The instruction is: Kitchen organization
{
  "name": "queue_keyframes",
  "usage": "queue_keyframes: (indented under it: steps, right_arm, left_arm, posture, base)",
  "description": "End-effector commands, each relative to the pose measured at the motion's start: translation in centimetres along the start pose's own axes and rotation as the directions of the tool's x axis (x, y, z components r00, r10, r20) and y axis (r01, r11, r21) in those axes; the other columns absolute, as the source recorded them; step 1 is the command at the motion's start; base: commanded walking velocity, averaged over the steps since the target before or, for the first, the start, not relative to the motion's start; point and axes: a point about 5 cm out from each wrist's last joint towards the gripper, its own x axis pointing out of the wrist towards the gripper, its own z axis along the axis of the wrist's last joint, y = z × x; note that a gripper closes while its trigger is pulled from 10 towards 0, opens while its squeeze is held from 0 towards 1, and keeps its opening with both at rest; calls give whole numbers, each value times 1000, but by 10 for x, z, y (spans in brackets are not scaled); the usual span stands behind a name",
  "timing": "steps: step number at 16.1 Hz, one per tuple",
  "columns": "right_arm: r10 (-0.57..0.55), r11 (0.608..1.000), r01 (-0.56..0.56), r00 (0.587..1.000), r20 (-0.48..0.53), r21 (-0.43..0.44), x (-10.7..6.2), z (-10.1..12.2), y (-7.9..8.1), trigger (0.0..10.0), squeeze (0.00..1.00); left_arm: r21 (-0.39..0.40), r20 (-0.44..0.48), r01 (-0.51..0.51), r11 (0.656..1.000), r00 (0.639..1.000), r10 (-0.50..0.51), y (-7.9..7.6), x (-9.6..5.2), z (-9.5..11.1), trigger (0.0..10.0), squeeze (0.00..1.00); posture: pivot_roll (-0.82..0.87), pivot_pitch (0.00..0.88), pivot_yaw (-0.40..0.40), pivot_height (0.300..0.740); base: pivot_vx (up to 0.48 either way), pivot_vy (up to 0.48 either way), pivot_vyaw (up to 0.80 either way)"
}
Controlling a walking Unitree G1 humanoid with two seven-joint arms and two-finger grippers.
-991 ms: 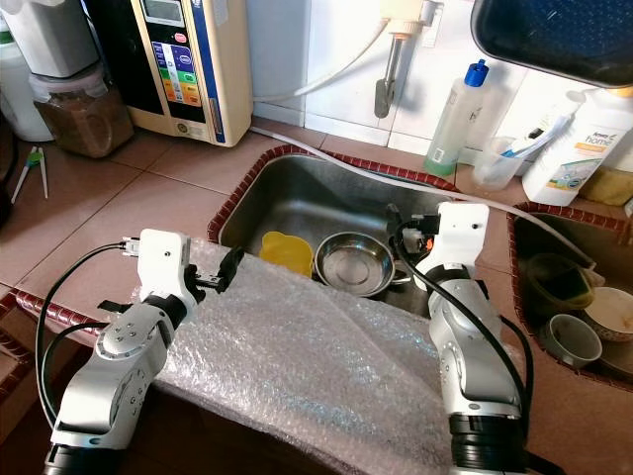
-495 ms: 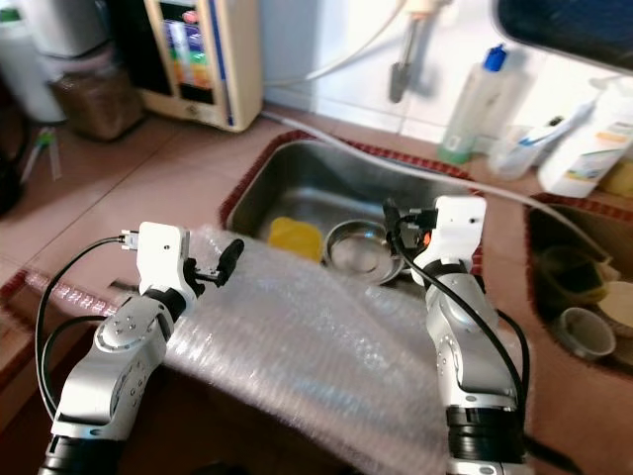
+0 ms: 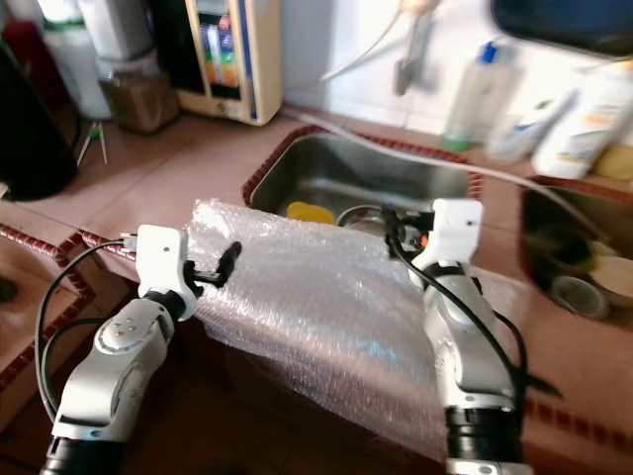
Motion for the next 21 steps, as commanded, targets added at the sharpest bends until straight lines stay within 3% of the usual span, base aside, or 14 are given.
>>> queue_keyframes:
  steps: [1,11,21]
  right_arm:
    - [1,1000,-1,1000,10,6,1,2,3,10000,0]
    - [-13,1000,14,995,100,-15,2,16,-2,10000,0]
    - [-17,999,19,995,96,-27,2,15,-1,10000,0]
  left_arm:
    - [5,-20,-19,1000,1000,19,5,-2,-3,10000,0]
    - [3,-15,-15,1000,1000,15,4,-3,-1,10000,0]
    - [12,-6,-14,1000,1000,14,3,-2,-2,10000,0]
  posture:
    - [-33,48,-12,740]
    - [-33,49,-9,740]
    - [-34,49,-11,740]
  base:
    - [-270,0,0]
    - [-272,0,0]
    - [-190,0,0]
